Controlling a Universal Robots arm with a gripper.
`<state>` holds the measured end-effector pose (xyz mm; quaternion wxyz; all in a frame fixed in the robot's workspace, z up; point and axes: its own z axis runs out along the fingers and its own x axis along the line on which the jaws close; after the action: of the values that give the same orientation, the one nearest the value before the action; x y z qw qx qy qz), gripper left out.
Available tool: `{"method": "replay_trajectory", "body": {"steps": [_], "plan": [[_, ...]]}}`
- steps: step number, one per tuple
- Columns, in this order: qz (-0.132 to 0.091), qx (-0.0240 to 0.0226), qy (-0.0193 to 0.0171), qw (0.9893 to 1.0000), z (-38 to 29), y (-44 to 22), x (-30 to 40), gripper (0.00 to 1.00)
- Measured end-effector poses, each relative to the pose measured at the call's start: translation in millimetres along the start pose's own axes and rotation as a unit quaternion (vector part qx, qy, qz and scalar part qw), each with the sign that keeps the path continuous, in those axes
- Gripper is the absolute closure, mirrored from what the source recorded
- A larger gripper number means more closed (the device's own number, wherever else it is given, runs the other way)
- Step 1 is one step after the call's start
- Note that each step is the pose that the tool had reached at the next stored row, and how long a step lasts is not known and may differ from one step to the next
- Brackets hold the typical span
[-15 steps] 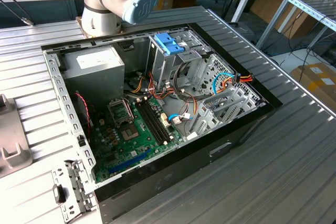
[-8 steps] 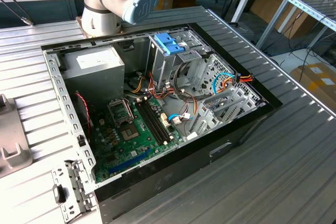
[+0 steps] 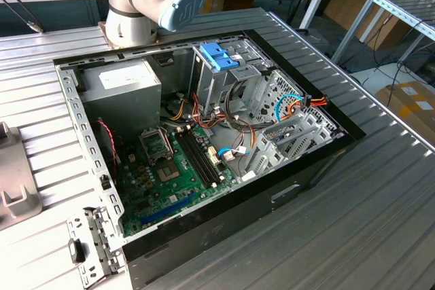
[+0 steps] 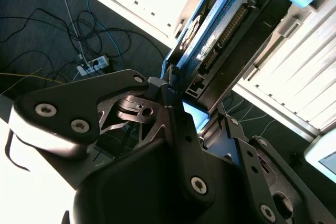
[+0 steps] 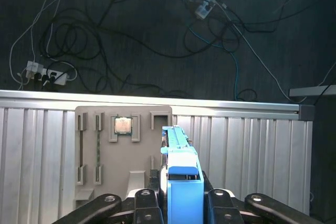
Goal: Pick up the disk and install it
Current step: 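Pick up the disk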
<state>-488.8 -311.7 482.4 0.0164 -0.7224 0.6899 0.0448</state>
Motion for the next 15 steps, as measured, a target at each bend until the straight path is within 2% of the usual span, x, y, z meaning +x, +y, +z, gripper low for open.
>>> {"method": "replay_trajectory", "body": {"steps": [15], "plan": [[0.0, 0.0, 0.0, 1.0, -5.2, 0.2, -0.5, 0.63]]}}
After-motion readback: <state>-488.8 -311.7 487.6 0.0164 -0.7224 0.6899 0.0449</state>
